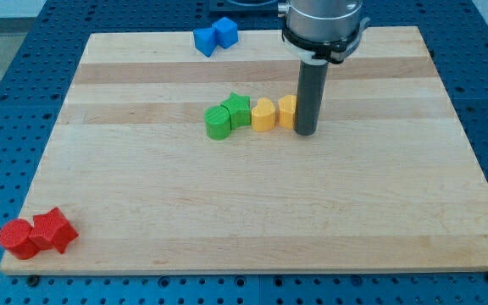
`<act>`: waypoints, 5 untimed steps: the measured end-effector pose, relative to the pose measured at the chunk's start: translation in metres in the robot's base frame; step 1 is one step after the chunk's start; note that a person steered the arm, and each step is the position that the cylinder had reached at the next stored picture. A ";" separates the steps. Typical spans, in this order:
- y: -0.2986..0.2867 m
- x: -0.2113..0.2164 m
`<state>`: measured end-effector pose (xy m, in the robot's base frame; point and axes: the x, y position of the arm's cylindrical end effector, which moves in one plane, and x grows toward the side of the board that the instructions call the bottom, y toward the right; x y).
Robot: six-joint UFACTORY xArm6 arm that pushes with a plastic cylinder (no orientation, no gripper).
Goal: Move your arm towards the blue blocks
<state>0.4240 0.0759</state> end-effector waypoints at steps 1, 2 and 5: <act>0.061 -0.019; 0.081 -0.088; -0.162 -0.216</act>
<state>0.2082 -0.0863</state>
